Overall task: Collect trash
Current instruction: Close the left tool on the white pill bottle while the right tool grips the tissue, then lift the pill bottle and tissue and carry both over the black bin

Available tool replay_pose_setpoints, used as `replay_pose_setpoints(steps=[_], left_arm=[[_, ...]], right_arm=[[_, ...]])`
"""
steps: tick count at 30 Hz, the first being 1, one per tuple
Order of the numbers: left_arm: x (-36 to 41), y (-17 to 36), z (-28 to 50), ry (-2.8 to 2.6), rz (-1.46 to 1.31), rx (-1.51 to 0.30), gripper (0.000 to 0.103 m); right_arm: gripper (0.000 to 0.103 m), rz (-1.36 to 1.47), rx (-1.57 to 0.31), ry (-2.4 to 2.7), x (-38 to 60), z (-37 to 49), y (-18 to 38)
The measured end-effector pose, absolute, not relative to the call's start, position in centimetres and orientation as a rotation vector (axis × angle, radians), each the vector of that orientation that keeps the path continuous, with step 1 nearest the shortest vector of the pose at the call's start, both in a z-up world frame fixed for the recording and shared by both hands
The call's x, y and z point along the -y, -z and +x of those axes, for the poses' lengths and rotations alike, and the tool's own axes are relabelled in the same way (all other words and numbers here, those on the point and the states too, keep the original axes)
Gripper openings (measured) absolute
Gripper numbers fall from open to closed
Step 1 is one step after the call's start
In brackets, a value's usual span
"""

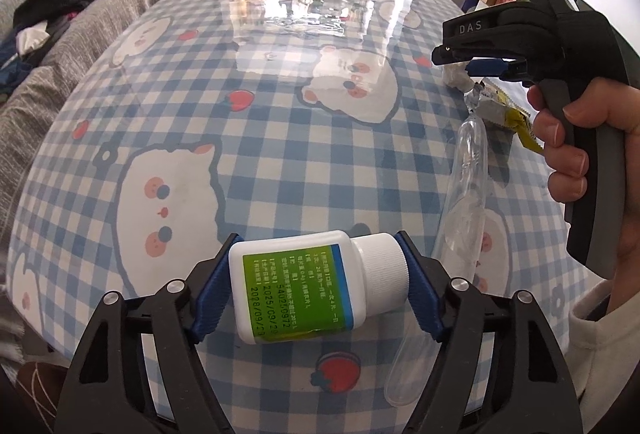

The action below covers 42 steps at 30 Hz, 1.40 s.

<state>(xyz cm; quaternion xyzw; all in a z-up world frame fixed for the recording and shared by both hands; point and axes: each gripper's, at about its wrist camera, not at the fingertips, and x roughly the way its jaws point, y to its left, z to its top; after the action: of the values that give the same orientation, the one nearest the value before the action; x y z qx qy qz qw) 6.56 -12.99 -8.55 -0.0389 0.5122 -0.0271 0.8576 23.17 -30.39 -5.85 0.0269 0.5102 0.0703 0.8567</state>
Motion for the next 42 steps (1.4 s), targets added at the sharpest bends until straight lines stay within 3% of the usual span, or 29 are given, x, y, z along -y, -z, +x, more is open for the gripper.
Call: replay_pose_setpoints(steps=[14,42], left_arm=[[13.0,8.5,5.4,0.059,-0.091,-1.054,0.071],[12.1,6.4,4.7,0.08,-0.112,-1.026,0.071]], right_arm=[[0.026,0.065,-1.071,-0.14,30.3,23.4,6.4],[0.024,0.089,-0.921,-0.157,30.5,20.0,1.8]])
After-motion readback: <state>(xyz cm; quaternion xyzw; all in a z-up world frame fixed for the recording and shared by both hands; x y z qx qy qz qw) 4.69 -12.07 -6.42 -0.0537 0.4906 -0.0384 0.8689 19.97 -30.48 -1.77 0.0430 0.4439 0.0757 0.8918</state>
